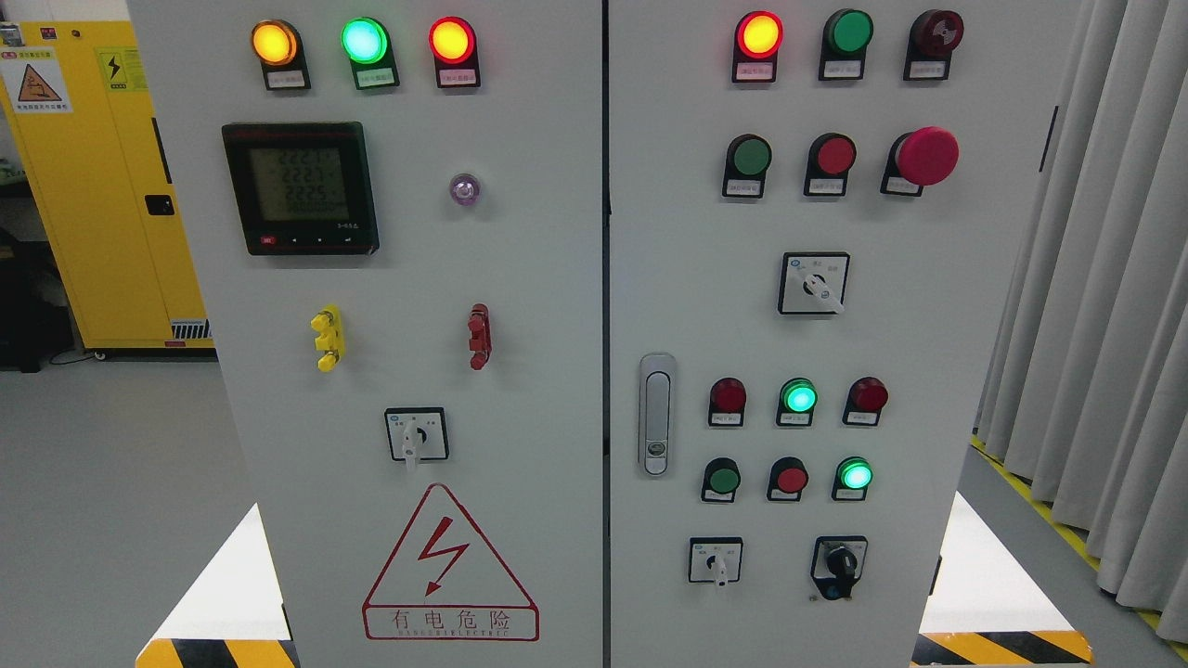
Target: Turn on light switch 1
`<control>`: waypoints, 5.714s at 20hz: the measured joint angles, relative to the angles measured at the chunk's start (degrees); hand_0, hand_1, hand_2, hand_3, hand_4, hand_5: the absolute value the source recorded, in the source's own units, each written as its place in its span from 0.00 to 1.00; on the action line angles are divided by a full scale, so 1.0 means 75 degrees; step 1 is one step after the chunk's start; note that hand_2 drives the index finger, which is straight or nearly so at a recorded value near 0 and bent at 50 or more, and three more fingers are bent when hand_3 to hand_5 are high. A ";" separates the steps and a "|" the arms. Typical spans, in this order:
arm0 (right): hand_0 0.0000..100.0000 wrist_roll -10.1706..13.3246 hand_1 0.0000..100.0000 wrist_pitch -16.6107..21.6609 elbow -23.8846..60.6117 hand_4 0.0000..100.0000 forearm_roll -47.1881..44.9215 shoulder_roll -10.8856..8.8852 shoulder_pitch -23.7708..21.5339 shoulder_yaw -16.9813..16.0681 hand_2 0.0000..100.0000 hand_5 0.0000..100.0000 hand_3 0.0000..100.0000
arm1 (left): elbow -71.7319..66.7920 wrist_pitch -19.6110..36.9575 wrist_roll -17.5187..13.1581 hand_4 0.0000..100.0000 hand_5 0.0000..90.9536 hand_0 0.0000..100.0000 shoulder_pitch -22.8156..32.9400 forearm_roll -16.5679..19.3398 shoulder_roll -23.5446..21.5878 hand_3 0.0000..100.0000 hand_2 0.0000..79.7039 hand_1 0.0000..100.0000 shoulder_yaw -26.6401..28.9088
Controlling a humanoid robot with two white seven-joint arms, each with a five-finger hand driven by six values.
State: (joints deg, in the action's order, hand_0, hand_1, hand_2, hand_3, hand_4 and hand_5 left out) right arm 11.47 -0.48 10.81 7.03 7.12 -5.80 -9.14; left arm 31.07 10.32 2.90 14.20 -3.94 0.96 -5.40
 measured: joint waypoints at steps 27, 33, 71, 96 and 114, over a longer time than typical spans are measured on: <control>0.00 0.0000 0.50 0.0000 0.0000 0.00 0.0000 0.0000 0.0000 0.0000 0.04 0.00 0.00 | 0.9415 -0.0065 0.0949 0.81 0.84 0.11 0.1075 0.0016 -0.0327 0.84 0.73 0.62 0.0393; 0.00 0.0000 0.50 0.0000 0.0000 0.00 0.0000 0.0000 0.0000 0.0000 0.04 0.00 0.00 | 1.0239 -0.0688 0.1411 0.83 0.87 0.16 0.0516 0.0082 -0.0243 0.87 0.76 0.63 0.0387; 0.00 0.0001 0.50 0.0000 0.0000 0.00 0.0000 0.0000 0.0000 0.0000 0.04 0.00 0.00 | 1.1400 -0.5184 0.2242 0.80 0.89 0.13 -0.3419 0.1288 0.0653 0.93 0.76 0.70 0.0168; 0.00 0.0001 0.50 0.0000 0.0000 0.00 0.0000 0.0000 0.0000 0.0000 0.04 0.00 0.00 | 1.1218 -0.5814 0.2434 0.80 0.90 0.11 -0.4255 0.1457 0.0872 0.94 0.74 0.68 0.0248; 0.00 0.0000 0.50 0.0000 0.0000 0.00 0.0000 0.0000 0.0000 0.0000 0.04 0.00 0.00 | 1.1035 -0.6050 0.2436 0.80 0.90 0.14 -0.4631 0.1583 0.0939 0.94 0.71 0.66 0.0260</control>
State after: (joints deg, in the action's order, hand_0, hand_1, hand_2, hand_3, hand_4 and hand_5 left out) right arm 11.47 -0.48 10.81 7.03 7.12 -5.80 -9.14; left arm 113.84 -35.06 21.17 -20.54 7.94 8.00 -3.45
